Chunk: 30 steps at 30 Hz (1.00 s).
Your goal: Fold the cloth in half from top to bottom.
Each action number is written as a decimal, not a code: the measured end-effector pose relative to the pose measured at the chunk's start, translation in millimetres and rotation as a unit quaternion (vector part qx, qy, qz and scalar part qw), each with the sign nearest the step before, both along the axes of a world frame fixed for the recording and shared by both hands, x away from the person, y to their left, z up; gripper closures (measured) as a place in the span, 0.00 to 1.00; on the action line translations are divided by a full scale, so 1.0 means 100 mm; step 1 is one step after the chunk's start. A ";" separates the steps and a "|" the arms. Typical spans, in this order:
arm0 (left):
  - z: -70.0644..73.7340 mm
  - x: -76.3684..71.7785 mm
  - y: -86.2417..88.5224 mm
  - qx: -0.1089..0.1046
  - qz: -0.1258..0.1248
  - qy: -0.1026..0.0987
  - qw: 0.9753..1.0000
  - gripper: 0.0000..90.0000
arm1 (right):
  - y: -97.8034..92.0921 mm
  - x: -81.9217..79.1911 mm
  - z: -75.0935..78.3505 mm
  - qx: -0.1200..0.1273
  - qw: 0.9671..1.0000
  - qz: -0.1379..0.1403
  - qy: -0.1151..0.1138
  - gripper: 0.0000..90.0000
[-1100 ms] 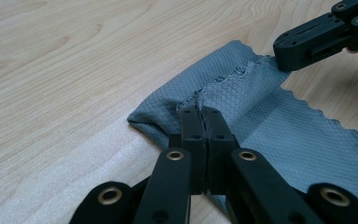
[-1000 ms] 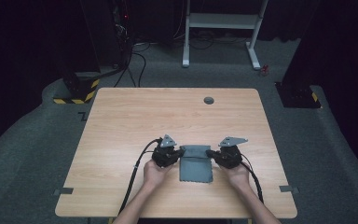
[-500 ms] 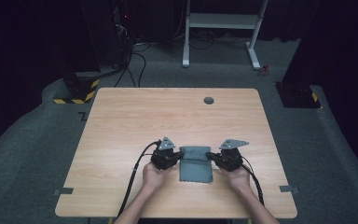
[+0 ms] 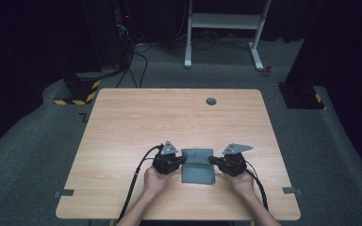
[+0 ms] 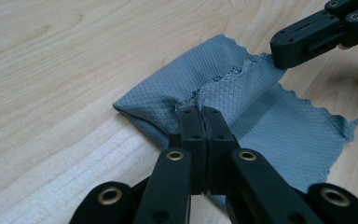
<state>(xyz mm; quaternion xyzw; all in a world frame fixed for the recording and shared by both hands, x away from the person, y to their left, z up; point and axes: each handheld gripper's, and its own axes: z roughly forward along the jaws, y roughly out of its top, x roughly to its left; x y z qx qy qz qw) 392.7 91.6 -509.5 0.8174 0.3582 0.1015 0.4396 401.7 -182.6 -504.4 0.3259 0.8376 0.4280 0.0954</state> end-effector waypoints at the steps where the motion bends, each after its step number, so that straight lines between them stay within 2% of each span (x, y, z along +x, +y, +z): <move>1: 0.00 -0.01 0.00 0.002 -0.002 0.001 1.000 0.99 | 0.00 -0.01 0.00 0.000 1.000 0.000 0.002 1.00; 12: -0.03 -0.08 -0.01 -0.001 -0.004 0.005 1.000 0.99 | -0.03 -0.11 -0.03 0.001 1.000 0.009 -0.002 1.00; 30: -0.07 -0.19 0.00 0.015 -0.013 -0.002 1.000 0.99 | -0.03 -0.23 -0.06 0.002 1.000 0.021 -0.004 1.00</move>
